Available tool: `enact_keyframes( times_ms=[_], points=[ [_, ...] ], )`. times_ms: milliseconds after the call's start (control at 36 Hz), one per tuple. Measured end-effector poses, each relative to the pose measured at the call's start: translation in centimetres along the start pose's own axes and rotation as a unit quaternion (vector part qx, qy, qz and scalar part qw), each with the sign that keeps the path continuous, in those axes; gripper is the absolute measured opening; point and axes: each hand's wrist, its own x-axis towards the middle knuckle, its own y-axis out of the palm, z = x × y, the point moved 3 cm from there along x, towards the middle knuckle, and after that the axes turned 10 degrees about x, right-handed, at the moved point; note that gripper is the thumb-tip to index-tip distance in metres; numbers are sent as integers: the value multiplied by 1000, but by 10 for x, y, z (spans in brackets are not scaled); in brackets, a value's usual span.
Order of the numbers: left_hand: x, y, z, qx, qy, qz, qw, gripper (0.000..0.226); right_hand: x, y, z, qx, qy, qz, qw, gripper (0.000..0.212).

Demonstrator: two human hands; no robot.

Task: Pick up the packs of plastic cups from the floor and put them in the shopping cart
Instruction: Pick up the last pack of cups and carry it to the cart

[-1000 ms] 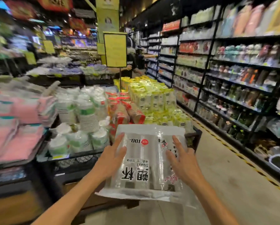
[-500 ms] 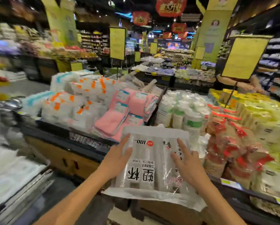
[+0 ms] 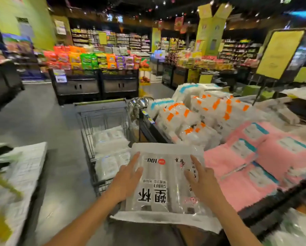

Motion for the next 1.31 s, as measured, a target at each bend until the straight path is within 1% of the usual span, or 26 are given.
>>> enact_keyframes(
  times_ms=[83,194,306,417,583,722,889,972,1000,1083,1167,1250,1306],
  points=[
    [10,-17,33,5,-35,-43,998,56,36,32,25,-27,-51,27,998,65],
    [38,-38,80,4,-78,-80,994,61,90,87,45,-11,-65,80,995,67],
    [74,-61,121,-9,-103,-103,989,56,148,140,66,-2,-84,105,991,65],
    [114,-78,155,-24,-117,-110,987,57,202,192,85,-18,-98,123,987,65],
    [174,-96,204,-27,-135,-90,986,58,267,248,108,-30,-87,149,985,65],
    [229,-97,248,-34,-185,-79,979,57,319,290,110,-26,-80,173,981,66],
    [296,-82,288,-9,-242,-63,968,56,396,349,96,-34,-87,215,972,67],
    [325,-58,327,-32,-254,-68,964,58,432,390,81,-38,-83,239,967,67],
    [335,-53,337,-24,-259,-64,963,59,443,404,75,-38,-84,247,964,67],
    [361,-24,375,-27,-301,-51,952,57,469,448,48,-41,-69,275,958,67],
    [382,1,395,-37,-304,-66,950,60,487,487,21,-43,-45,296,953,65],
    [398,25,416,-28,-305,-54,950,61,492,518,-1,-50,-22,297,953,65],
    [401,33,423,-17,-319,-55,946,62,489,526,-5,-53,-26,271,961,65]
  ],
)
